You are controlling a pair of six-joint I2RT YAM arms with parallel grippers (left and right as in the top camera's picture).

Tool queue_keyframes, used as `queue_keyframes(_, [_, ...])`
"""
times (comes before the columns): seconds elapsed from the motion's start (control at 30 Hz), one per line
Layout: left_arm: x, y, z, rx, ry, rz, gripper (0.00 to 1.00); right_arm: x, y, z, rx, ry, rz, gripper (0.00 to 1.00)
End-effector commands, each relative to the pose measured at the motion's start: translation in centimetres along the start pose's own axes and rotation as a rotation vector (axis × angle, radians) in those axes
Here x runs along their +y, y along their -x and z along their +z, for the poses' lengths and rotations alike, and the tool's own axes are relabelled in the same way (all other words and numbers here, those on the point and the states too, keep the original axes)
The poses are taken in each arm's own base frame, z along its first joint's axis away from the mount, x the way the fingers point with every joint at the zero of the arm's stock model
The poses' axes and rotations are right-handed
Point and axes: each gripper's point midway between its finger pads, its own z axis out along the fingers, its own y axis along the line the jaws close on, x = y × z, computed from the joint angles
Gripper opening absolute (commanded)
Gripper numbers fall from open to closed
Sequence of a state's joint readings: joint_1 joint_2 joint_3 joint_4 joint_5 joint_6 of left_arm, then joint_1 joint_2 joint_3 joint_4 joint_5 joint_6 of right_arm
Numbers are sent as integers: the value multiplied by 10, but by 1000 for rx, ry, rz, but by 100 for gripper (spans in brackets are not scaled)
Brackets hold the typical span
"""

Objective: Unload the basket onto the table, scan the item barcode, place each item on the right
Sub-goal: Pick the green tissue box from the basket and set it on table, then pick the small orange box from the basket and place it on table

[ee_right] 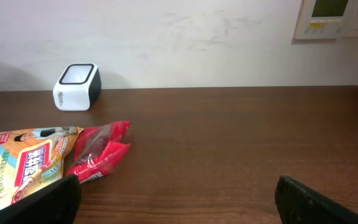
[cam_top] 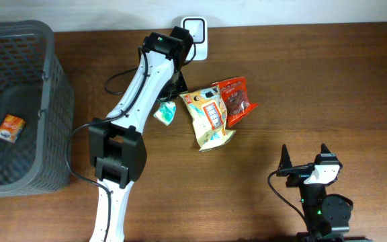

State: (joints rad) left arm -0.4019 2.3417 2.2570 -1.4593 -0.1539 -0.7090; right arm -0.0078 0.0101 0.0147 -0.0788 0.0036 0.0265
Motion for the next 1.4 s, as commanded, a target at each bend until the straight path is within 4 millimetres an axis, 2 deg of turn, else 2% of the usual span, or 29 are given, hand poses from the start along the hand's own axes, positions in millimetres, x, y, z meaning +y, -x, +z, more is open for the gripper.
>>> queue_keyframes(0.0, [-21,-3,6,-4,-45,3,9,-3,-4,0,5,-14,8,99])
queue_keyframes(0.07, [-27,-5,4,-13,-54,15,13,-3,-4,0,5,-14,8,99])
queue_keyframes(0.1, [-31,-6,4,-19,-54,24,28,-3,-4,0,5,-14,8,98])
queue_keyframes(0.17, [-28,-4,3,-40,-32,52,45,-3,-4,0,5,-14,8,98])
queue_keyframes(0.23, [-25,-2,1,-45,-24,93,54,-3,-4,0,5,-14,8,99])
queue_keyframes(0.33, [-11,10,-17,-70,-12,79,56,-3,-4,0,5,-14,8,98])
queue_keyframes(0.4, [10,34,-56,-162,-6,58,57,-3,-4,0,5,-14,8,98])
queue_keyframes(0.53, [44,67,-137,-342,-79,84,58,-3,-4,0,5,-14,8,98])
queue_keyframes(0.57, [57,76,-157,-401,-97,65,59,-3,-4,0,5,-14,8,98])
queue_keyframes(0.6, [71,85,-178,-468,-118,71,74,-3,-4,0,5,-14,8,99])
queue_keyframes(0.67, [113,101,-212,-578,-111,-17,80,-3,-4,0,5,-14,8,98])
queue_keyframes(0.73, [166,109,-239,-656,-80,-79,82,-3,-4,0,5,-14,8,99])
queue_keyframes(0.8, [220,109,-260,-707,-19,-94,81,-3,-4,0,5,-14,8,98])
queue_keyframes(0.83, [239,107,-267,-721,5,-103,81,-3,-4,0,5,-14,8,98])
queue_keyframes(0.9, [302,103,-278,-748,111,-207,80,-3,-4,0,5,-14,8,98])
queue_keyframes(0.93, [335,101,-277,-742,167,-274,72,-3,-4,0,5,-14,8,98])
queue_keyframes(0.97, [359,100,-271,-721,187,-323,67,-3,-4,0,5,-14,8,98])
queue_keyframes(1.07, [405,95,-228,-570,217,-400,70,-3,-4,0,5,-14,8,98])
queue_keyframes(1.13, [422,89,-195,-448,245,-400,77,-3,-4,0,5,-14,8,99])
queue_keyframes(1.2, [432,88,-159,-348,248,-413,78,-3,-4,0,5,-14,8,98])
queue_keyframes(1.23, [436,91,-135,-298,249,-413,78,-3,-4,0,5,-14,8,98])
queue_keyframes(1.3, [435,94,-105,-242,253,-370,78,-3,-4,0,5,-14,8,98])
queue_keyframes(1.37, [433,99,-58,-181,257,-293,79,-3,-4,0,5,-14,8,99])
